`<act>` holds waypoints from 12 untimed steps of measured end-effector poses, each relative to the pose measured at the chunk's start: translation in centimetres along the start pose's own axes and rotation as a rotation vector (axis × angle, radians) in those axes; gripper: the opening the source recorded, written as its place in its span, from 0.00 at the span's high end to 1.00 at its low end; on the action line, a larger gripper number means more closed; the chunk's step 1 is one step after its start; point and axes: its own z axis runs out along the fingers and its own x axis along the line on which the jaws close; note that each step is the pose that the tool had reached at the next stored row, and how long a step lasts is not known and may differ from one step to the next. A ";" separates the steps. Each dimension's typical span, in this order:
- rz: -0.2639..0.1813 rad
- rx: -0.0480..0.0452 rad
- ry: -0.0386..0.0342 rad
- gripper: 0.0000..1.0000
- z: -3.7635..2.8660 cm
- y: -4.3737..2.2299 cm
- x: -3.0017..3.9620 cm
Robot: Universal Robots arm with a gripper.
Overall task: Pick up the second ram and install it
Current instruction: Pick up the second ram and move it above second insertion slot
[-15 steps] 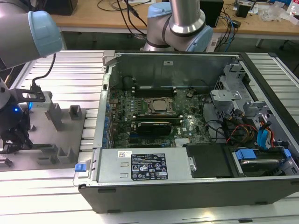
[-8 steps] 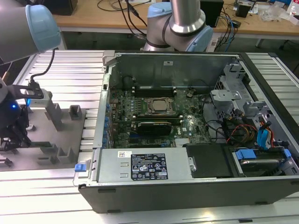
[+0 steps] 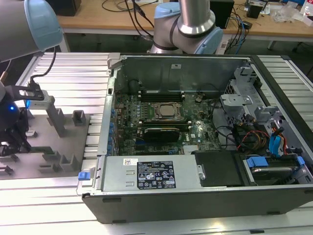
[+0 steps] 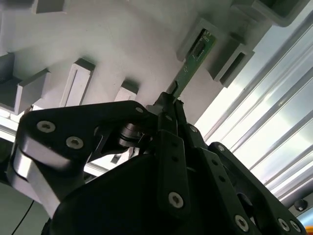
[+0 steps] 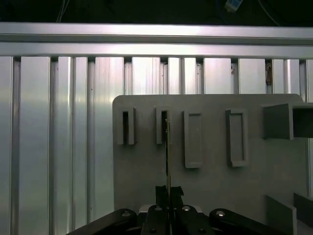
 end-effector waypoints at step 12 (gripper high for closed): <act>0.000 0.0001 0.0000 0.87 -2.03 0.09 -0.15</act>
